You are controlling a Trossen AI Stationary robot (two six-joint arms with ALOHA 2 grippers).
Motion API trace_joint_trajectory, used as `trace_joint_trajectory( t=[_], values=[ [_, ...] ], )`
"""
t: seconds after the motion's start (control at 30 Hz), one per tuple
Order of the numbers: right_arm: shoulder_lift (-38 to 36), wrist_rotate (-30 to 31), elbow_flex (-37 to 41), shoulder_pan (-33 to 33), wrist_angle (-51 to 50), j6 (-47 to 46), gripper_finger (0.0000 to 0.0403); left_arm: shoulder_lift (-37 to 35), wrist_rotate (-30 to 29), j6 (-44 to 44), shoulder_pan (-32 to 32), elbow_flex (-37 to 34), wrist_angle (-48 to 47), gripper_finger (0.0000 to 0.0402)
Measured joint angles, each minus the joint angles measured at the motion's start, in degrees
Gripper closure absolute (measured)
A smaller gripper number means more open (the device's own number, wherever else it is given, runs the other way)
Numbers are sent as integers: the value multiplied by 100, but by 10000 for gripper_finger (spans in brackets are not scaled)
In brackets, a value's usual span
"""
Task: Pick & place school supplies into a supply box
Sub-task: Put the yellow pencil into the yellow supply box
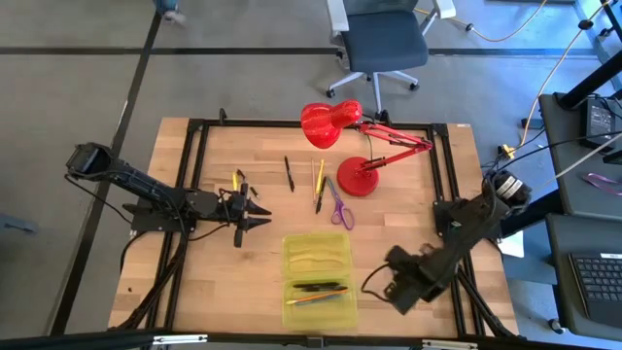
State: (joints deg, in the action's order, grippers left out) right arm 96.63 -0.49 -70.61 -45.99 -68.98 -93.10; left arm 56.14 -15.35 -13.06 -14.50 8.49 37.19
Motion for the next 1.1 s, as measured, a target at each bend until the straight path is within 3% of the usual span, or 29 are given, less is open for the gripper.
trace_joint_trajectory(
  t=[0.1,0.23,0.47,0.8,1.1],
  values=[
    [2,-379,31,-236,-18,-1233,266,0,0,-111,0,0,7,308],
    [6,-428,217,-475,57,-2592,266,0,0,-120,0,0,28,311],
    [8,-656,976,-898,753,-4016,266,0,0,-120,0,0,28,307],
    [-40,-598,2165,-980,2613,-4021,266,0,-1,-120,0,0,28,310],
    [-53,-255,2315,-986,2670,-3069,291,0,-2,-120,-2,0,23,307]
  ],
)
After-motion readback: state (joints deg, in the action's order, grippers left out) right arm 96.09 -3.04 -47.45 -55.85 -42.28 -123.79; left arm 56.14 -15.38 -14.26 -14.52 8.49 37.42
